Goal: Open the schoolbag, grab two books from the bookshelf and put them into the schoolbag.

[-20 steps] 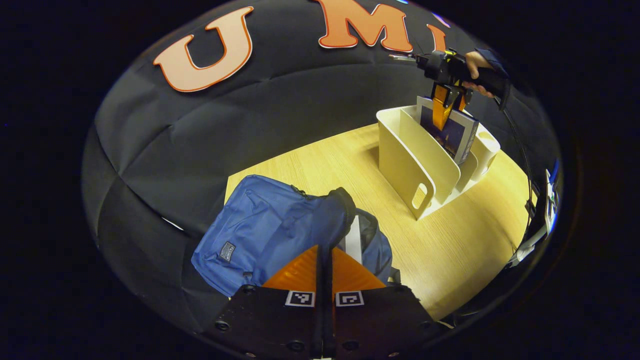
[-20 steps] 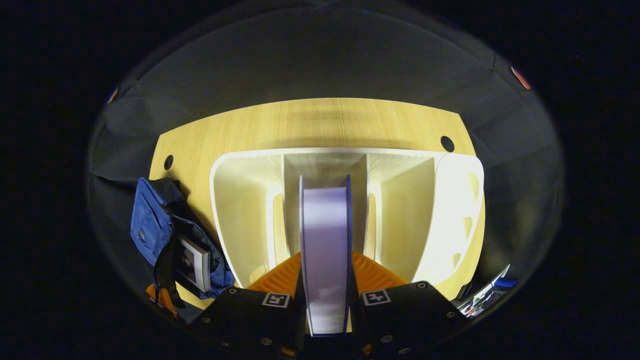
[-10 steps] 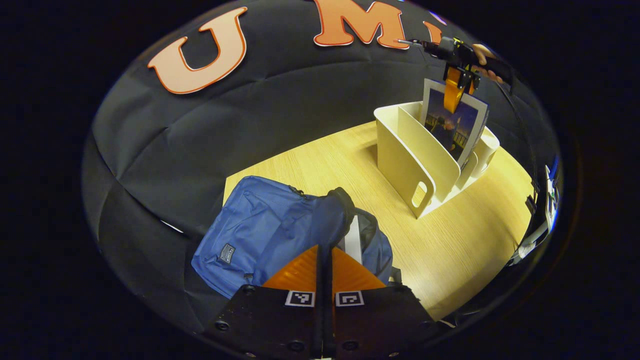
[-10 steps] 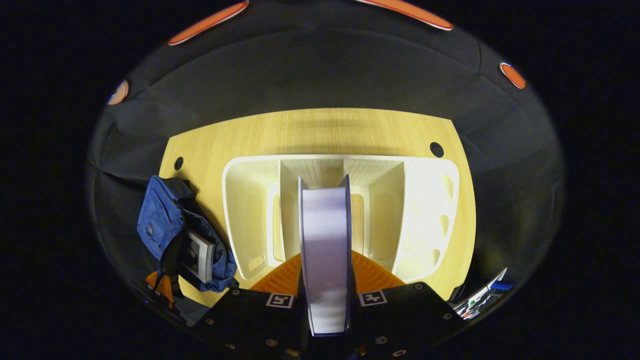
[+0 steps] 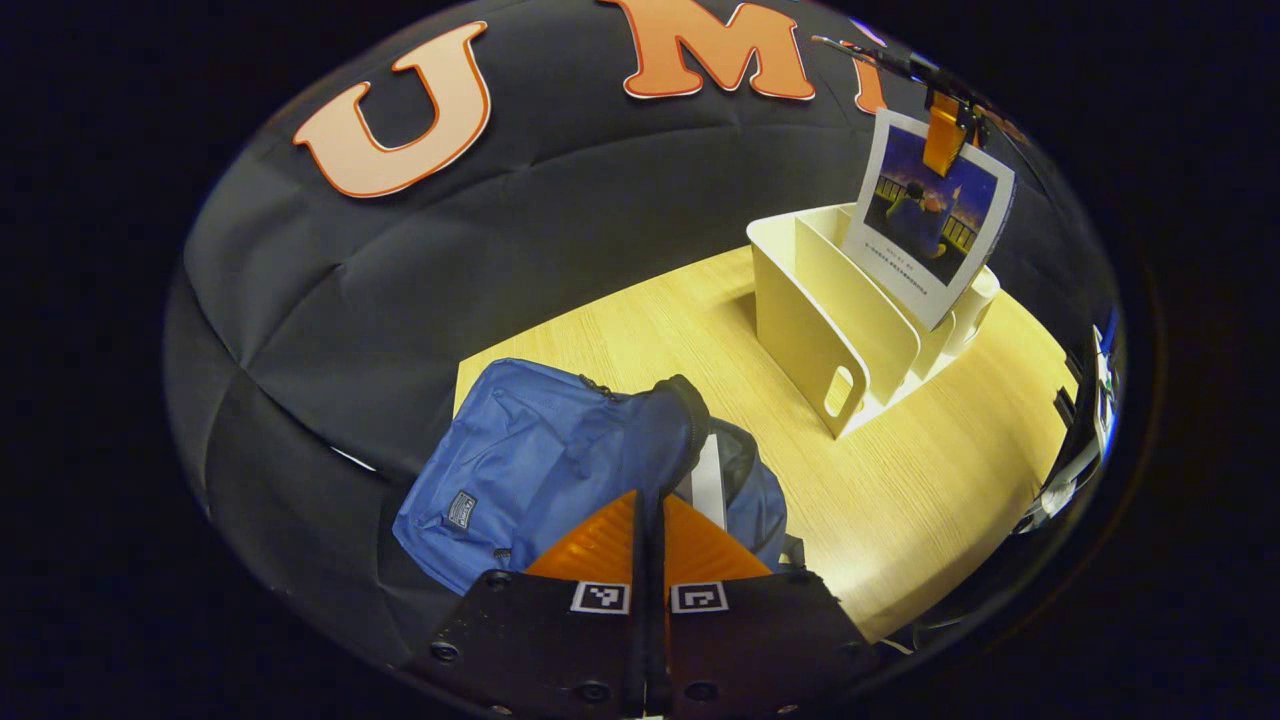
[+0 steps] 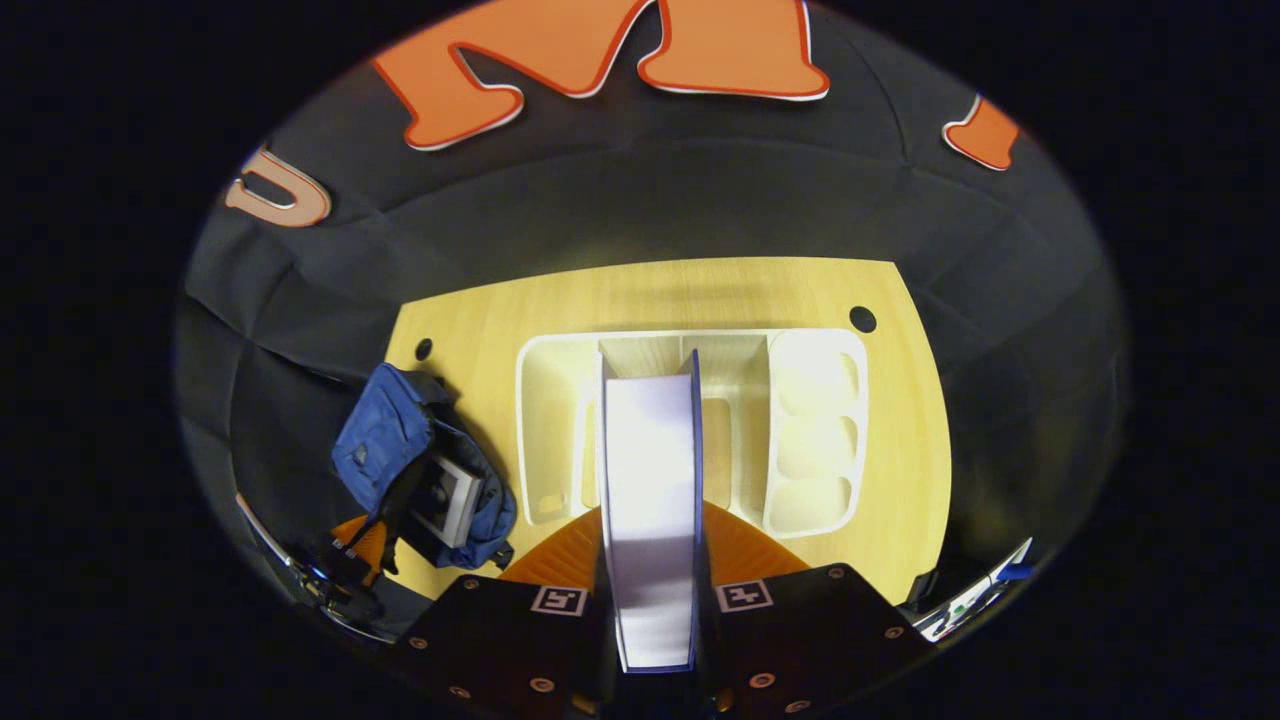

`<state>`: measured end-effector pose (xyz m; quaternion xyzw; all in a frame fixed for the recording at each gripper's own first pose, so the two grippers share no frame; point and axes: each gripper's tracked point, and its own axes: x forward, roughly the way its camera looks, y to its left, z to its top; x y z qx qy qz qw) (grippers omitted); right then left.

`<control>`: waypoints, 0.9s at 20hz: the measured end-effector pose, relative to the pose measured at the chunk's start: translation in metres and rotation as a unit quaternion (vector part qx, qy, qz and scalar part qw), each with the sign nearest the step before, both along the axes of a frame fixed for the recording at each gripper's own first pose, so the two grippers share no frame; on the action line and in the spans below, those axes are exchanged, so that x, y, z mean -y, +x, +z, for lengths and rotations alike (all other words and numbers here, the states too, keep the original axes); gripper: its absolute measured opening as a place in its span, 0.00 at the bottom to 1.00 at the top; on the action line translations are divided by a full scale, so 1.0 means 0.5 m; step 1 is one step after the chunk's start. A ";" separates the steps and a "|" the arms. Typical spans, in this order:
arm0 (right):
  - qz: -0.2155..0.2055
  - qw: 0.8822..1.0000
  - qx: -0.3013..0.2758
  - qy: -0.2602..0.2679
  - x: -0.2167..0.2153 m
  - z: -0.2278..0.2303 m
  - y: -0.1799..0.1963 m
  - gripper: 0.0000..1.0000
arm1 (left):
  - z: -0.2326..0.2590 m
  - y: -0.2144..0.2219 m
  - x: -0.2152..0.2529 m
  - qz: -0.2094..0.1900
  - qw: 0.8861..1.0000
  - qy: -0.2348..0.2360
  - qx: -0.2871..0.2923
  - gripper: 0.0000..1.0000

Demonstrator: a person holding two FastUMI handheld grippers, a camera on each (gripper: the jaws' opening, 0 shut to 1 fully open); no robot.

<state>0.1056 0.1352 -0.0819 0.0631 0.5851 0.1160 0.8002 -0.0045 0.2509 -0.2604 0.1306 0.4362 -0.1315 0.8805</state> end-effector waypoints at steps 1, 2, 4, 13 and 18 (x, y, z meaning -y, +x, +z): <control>-0.001 1.000 0.003 0.019 -0.002 0.016 -0.013 0.32 | 0.002 0.002 -0.001 0.001 1.000 0.001 0.001 0.01; -0.004 0.999 0.008 0.037 0.000 0.031 -0.025 0.32 | 0.006 0.002 -0.001 0.003 1.000 0.001 0.004 0.01; -0.012 0.997 0.014 0.072 0.003 0.048 -0.053 0.32 | 0.009 0.004 -0.002 0.007 1.000 0.002 0.006 0.01; -0.047 0.965 -0.037 0.255 -0.153 0.001 -0.173 0.30 | 0.032 0.019 -0.008 0.020 1.000 0.004 0.009 0.01; -0.049 0.944 -0.068 0.319 -0.291 -0.041 -0.218 0.30 | 0.037 0.022 -0.012 0.028 1.000 -0.002 0.008 0.01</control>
